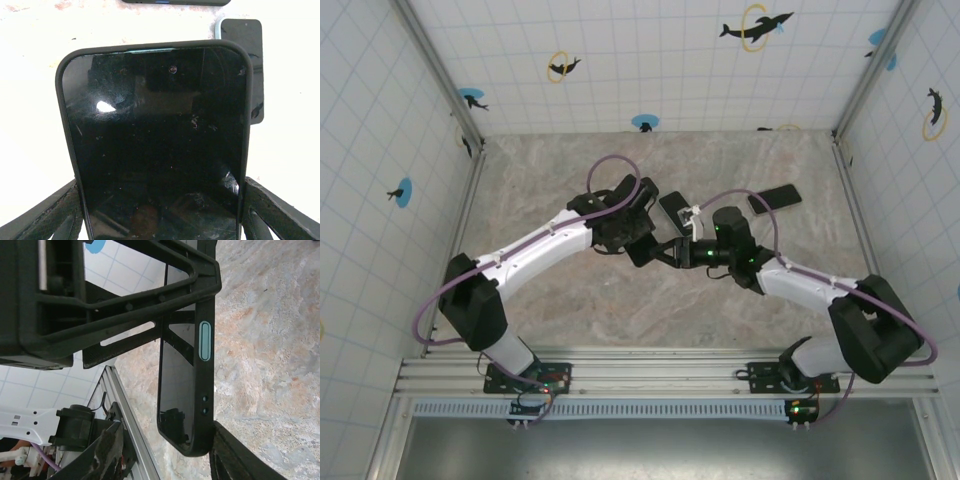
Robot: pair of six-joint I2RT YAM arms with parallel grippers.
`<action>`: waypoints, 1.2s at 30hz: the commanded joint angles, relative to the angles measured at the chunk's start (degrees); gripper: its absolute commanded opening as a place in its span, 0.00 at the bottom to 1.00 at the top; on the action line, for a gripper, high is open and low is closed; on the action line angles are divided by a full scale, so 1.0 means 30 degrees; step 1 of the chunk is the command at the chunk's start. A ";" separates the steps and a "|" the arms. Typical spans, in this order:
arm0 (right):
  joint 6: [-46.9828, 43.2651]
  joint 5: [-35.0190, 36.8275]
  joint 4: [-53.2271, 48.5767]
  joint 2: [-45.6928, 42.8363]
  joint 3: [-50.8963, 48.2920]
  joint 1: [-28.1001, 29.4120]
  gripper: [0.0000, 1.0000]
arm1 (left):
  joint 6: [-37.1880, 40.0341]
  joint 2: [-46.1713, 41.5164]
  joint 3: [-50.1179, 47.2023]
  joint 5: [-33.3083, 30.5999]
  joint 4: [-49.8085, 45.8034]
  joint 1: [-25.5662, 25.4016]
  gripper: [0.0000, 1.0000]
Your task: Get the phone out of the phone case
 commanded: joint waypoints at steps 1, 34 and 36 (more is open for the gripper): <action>-0.0109 0.0284 0.1060 0.0398 -0.0030 0.0146 0.44 | 0.0478 -0.0797 0.0825 0.0226 0.0831 -0.0041 0.51; 0.5557 0.2640 0.5697 -0.1481 -0.0667 -0.1275 0.03 | 0.0660 -0.4814 -0.5455 0.3471 1.1130 0.2887 0.97; 0.6510 0.2321 0.6217 -0.1512 -0.0609 -0.1337 0.04 | 0.0266 -0.5040 -0.6934 0.5036 1.4076 0.3637 0.97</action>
